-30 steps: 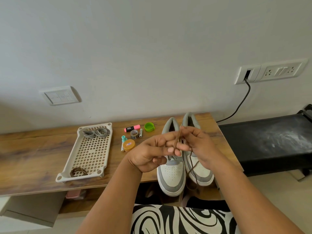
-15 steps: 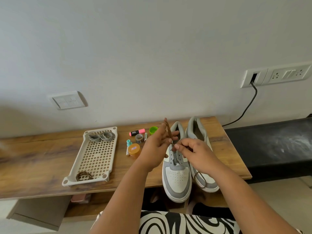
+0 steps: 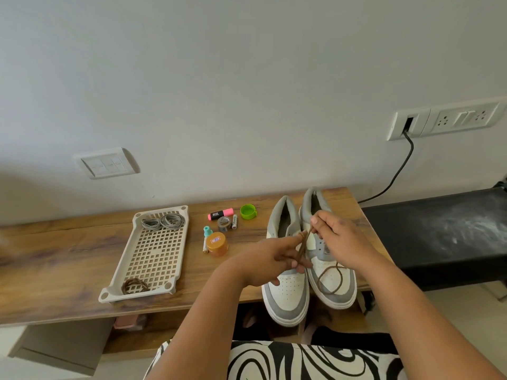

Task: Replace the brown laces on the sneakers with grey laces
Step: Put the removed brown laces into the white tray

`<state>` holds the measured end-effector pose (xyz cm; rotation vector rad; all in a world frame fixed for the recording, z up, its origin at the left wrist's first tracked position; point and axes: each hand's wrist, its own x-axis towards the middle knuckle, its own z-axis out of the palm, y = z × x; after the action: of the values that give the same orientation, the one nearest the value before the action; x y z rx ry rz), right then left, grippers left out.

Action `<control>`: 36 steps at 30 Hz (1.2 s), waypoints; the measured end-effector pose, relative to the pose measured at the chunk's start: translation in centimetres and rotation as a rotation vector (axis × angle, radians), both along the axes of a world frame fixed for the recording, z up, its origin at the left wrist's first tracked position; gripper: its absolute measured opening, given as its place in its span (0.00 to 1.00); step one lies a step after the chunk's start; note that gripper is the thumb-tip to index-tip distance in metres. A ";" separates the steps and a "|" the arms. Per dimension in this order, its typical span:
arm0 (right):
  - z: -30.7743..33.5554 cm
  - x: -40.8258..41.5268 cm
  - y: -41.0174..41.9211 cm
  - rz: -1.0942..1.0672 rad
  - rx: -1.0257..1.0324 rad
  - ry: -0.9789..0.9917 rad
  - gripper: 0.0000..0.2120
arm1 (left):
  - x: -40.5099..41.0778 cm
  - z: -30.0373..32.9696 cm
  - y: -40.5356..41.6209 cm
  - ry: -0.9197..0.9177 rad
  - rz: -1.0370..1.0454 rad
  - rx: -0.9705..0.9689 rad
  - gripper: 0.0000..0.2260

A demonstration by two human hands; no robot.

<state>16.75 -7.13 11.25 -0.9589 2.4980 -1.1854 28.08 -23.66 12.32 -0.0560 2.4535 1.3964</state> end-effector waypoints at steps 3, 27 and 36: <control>0.0 -0.3 0.1 0.008 -0.051 -0.055 0.16 | 0.5 0.5 -0.3 -0.040 -0.104 0.226 0.26; -0.2 2.5 -2.3 0.175 -0.085 0.043 0.12 | -0.3 0.1 -0.6 0.373 0.557 0.355 0.29; 0.5 0.9 -0.6 0.061 -0.093 0.150 0.11 | -0.1 -0.2 0.0 0.117 0.183 -0.042 0.27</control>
<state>17.63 -7.70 11.76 -1.1797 2.5252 -1.2647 27.94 -23.67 12.17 -0.2198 2.6318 1.4596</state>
